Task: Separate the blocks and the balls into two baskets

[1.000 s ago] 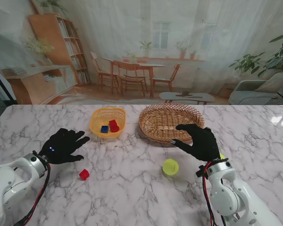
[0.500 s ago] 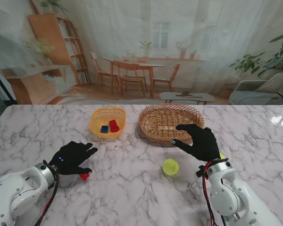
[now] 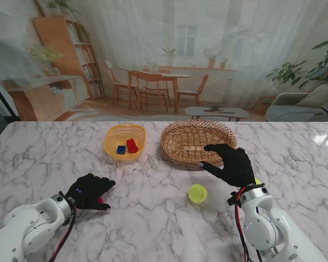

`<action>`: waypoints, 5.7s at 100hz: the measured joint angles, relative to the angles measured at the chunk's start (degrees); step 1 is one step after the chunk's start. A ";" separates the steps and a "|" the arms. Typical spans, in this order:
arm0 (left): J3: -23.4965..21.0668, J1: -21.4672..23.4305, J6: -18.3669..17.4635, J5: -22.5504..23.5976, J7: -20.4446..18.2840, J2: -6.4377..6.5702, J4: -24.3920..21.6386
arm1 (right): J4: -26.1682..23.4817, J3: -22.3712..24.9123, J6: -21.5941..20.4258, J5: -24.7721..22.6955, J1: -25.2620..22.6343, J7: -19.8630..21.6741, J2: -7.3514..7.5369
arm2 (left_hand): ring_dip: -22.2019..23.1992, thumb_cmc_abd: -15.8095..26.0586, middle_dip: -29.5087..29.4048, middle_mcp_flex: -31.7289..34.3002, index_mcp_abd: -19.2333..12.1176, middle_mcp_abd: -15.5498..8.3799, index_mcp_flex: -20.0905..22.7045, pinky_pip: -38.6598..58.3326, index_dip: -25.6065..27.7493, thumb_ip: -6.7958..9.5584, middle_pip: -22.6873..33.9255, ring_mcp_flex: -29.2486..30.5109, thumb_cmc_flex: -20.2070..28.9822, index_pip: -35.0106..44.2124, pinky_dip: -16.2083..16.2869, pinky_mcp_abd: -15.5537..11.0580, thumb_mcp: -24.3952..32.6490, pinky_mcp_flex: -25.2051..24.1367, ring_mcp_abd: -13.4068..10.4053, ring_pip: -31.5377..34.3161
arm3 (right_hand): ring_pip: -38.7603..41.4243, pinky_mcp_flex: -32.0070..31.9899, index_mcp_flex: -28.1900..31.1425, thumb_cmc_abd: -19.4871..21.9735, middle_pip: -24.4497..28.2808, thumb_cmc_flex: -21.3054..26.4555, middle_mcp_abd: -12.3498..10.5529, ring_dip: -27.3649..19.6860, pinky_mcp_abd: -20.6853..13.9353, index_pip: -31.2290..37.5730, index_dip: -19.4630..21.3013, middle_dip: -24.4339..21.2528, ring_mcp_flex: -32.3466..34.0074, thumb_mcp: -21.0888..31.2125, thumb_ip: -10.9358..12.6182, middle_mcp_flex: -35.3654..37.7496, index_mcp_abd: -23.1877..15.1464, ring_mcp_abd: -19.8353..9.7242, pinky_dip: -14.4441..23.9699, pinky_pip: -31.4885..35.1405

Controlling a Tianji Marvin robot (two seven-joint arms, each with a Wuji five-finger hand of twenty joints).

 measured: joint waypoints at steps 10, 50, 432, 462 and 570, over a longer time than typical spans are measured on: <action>0.03 0.00 0.41 0.12 0.33 0.00 0.61 | 0.00 0.00 0.00 -0.01 0.00 0.01 0.00 | 2.11 0.00 1.55 0.00 -0.17 -0.18 0.00 1.41 1.50 0.00 1.51 0.84 0.00 1.12 1.36 -0.02 0.00 0.56 -0.14 1.25 | 0.00 0.00 0.00 0.00 0.00 0.00 0.00 0.00 0.00 0.00 0.00 0.00 0.00 0.00 0.00 0.00 0.00 0.00 0.00 0.00; -0.18 0.20 1.43 2.27 0.64 0.09 1.44 | 0.03 -0.07 0.16 -0.03 0.04 0.07 0.00 | 3.81 -0.06 -1.07 -0.18 -0.72 -0.81 -0.33 3.22 -1.50 0.00 -1.01 2.16 -0.76 -1.98 3.46 -0.05 0.00 1.66 -0.42 2.58 | 0.00 -0.01 0.00 0.00 -0.01 0.00 0.00 0.00 0.01 0.00 0.00 0.00 0.00 0.00 0.00 0.00 0.00 0.00 0.00 0.00; 30.14 -42.23 18.40 -17.36 1.52 -2.63 28.50 | 1.09 -0.78 1.15 0.33 1.09 0.94 0.03 | 9.53 -2.23 26.64 17.56 -10.29 -6.70 0.96 14.18 19.09 0.75 0.23 15.68 17.80 33.08 7.09 -0.93 6.59 12.05 -3.83 9.78 | 0.00 -0.23 0.00 0.00 -0.04 0.00 0.05 0.00 0.01 -0.45 0.00 0.00 0.00 0.00 0.00 0.01 0.00 0.01 0.01 -0.38; 35.39 -46.08 21.54 -19.62 0.48 -3.39 32.29 | 1.31 -0.83 1.08 0.25 1.24 1.02 0.06 | 8.70 3.88 4.98 2.46 -6.64 -4.54 -1.09 10.98 0.84 0.75 5.97 7.82 12.15 9.57 7.18 -1.67 2.86 5.96 -3.39 7.32 | 0.00 -0.25 0.00 0.00 -0.04 0.00 0.05 0.00 0.01 -0.45 0.00 0.00 0.00 0.00 0.00 0.01 0.00 0.01 0.02 -0.38; 9.36 -20.00 12.54 -19.01 8.76 -4.07 1.19 | 0.96 0.52 0.50 0.26 0.14 -0.23 -0.07 | -14.96 9.78 -10.37 -1.95 -7.05 -2.11 1.25 -11.22 3.74 0.03 -10.02 -8.22 2.46 3.48 0.51 5.39 0.33 -11.19 1.02 -11.16 | 0.00 -0.26 0.01 0.00 -0.04 0.00 0.06 0.00 0.01 -0.44 0.00 0.00 0.00 0.00 0.00 0.01 0.00 0.01 0.04 -0.38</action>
